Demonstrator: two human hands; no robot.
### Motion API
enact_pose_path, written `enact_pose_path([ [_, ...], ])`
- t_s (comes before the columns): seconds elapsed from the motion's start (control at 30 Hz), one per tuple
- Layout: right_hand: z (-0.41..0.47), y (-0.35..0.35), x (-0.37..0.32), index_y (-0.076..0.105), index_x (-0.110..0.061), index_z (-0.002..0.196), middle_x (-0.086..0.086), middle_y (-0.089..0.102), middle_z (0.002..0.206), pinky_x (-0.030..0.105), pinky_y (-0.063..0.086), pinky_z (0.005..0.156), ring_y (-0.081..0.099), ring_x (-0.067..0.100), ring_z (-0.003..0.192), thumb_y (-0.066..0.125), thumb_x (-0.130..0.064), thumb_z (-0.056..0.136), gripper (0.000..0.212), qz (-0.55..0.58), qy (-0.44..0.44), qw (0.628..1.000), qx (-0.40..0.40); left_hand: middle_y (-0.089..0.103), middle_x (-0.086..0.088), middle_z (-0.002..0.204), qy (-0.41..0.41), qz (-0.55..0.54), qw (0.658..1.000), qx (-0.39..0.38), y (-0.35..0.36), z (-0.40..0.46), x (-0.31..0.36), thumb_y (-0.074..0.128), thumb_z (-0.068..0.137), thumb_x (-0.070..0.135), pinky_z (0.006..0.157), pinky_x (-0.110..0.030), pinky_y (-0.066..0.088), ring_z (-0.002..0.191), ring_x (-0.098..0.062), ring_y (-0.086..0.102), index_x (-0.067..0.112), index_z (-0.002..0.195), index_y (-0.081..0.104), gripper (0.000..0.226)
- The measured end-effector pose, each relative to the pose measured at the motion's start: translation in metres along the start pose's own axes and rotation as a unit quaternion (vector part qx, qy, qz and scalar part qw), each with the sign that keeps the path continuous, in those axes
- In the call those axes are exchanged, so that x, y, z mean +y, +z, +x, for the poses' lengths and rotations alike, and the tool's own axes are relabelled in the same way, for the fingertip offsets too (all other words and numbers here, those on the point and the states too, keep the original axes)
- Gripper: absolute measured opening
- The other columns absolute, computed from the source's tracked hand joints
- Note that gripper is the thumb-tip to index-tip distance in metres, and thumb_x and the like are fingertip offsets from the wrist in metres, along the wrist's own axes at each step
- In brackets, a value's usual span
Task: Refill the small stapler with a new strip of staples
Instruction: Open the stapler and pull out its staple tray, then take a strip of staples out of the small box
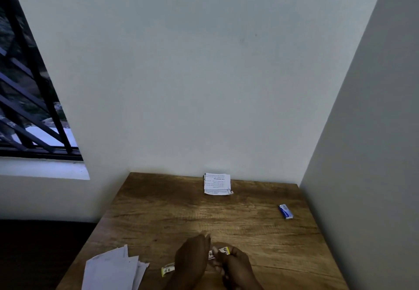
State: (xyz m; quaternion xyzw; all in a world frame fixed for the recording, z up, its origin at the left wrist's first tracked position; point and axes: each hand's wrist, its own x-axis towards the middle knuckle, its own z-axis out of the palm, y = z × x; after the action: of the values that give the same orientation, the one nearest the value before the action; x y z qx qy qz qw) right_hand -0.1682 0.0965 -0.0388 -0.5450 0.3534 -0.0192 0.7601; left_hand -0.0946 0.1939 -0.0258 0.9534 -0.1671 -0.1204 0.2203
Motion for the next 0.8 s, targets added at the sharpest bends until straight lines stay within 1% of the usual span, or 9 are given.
enact_pose_path([
  [0.07, 0.002, -0.011, 0.001, 0.070, 0.005, 0.078, 0.020, 0.065, 0.056, 0.019, 0.041, 0.036, 0.057, 0.020, 0.038, 0.077, 0.003, 0.073, 0.009, -0.005, 0.009, 1.000, 0.029, 0.070, -0.004, 0.101, 0.082, -0.084, 0.992, -0.042, 0.005, 0.003, -0.006, 0.043, 0.095, 0.043, 0.084, -0.033, 0.048, 0.099, -0.021, 0.065, 0.019, 0.096, 0.064, 0.031],
  [0.17, 0.007, -0.030, 0.002, 0.070, 0.000, 0.062, 0.020, 0.064, 0.053, 0.029, 0.044, 0.050, 0.056, 0.023, 0.048, 0.078, -0.001, 0.066, 0.008, -0.068, 0.021, 0.995, 0.075, 0.059, 0.007, 0.081, 0.179, -0.179, 0.957, -0.142, 0.007, 0.006, -0.015, 0.069, 0.080, 0.032, 0.074, -0.025, 0.047, 0.077, -0.005, 0.057, 0.025, 0.077, 0.062, 0.010],
  [0.23, 0.011, -0.044, 0.001, 0.073, -0.002, 0.055, 0.015, 0.062, 0.047, 0.030, 0.042, 0.054, 0.055, 0.021, 0.047, 0.083, -0.017, 0.054, 0.017, -0.133, 0.024, 0.987, 0.086, 0.057, 0.003, 0.083, 0.215, -0.153, 0.950, -0.166, 0.009, 0.008, -0.017, 0.074, 0.073, 0.019, 0.070, -0.019, 0.043, 0.075, 0.001, 0.052, 0.014, 0.085, 0.068, 0.015],
  [0.3, 0.013, -0.051, -0.002, 0.074, -0.007, 0.053, 0.008, 0.061, 0.041, 0.025, 0.040, 0.048, 0.052, 0.018, 0.039, 0.083, -0.031, 0.042, 0.028, -0.192, 0.029, 0.977, 0.086, 0.061, -0.006, 0.088, 0.228, -0.112, 0.952, -0.172, 0.010, 0.010, -0.016, 0.069, 0.072, 0.013, 0.067, -0.017, 0.041, 0.071, 0.006, 0.049, 0.006, 0.091, 0.069, 0.021],
  [0.4, 0.015, -0.057, -0.009, 0.074, -0.009, 0.060, 0.004, 0.065, 0.043, 0.020, 0.043, 0.040, 0.056, 0.012, 0.036, 0.088, -0.043, 0.031, 0.047, -0.248, 0.032, 0.963, 0.097, 0.067, -0.005, 0.096, 0.203, -0.068, 0.964, -0.156, 0.015, 0.013, -0.009, 0.067, 0.070, 0.017, 0.075, -0.026, 0.048, 0.085, -0.010, 0.061, 0.015, 0.092, 0.071, 0.023],
  [0.47, 0.018, -0.062, -0.014, 0.073, -0.008, 0.064, 0.002, 0.069, 0.048, 0.021, 0.049, 0.043, 0.061, 0.008, 0.041, 0.089, -0.050, 0.028, 0.057, -0.280, 0.013, 0.953, 0.115, 0.069, -0.002, 0.101, 0.190, -0.024, 0.969, -0.158, 0.016, 0.016, -0.005, 0.066, 0.068, 0.021, 0.077, -0.029, 0.050, 0.094, -0.015, 0.063, 0.018, 0.091, 0.069, 0.024],
  [0.53, 0.021, -0.070, -0.020, 0.072, -0.010, 0.063, -0.001, 0.072, 0.054, 0.023, 0.055, 0.054, 0.067, 0.007, 0.051, 0.089, -0.053, 0.032, 0.055, -0.303, -0.001, 0.944, 0.131, 0.070, -0.001, 0.094, 0.195, 0.006, 0.964, -0.178, 0.018, 0.022, -0.001, 0.065, 0.068, 0.019, 0.072, -0.029, 0.049, 0.087, -0.015, 0.062, 0.016, 0.090, 0.070, 0.023],
  [0.67, 0.026, -0.083, -0.034, 0.066, -0.013, 0.053, -0.001, 0.062, 0.039, 0.022, 0.047, 0.049, 0.056, 0.007, 0.036, 0.091, -0.043, 0.047, 0.040, -0.297, 0.015, 0.947, 0.121, 0.073, -0.003, 0.093, 0.183, 0.001, 0.955, -0.233, 0.019, 0.039, 0.009, 0.076, 0.066, 0.023, 0.078, -0.030, 0.054, 0.091, -0.017, 0.068, 0.016, 0.086, 0.073, 0.021],
  [0.8, 0.037, -0.100, -0.054, 0.070, -0.013, 0.060, 0.005, 0.070, 0.053, 0.030, 0.052, 0.055, 0.061, 0.013, 0.048, 0.081, -0.031, 0.069, 0.024, -0.272, 0.008, 0.949, 0.161, 0.068, -0.010, 0.094, 0.165, -0.040, 0.972, -0.163, 0.021, 0.056, 0.037, 0.070, 0.077, 0.034, 0.080, -0.034, 0.051, 0.090, -0.022, 0.063, 0.020, 0.071, 0.063, 0.016],
])
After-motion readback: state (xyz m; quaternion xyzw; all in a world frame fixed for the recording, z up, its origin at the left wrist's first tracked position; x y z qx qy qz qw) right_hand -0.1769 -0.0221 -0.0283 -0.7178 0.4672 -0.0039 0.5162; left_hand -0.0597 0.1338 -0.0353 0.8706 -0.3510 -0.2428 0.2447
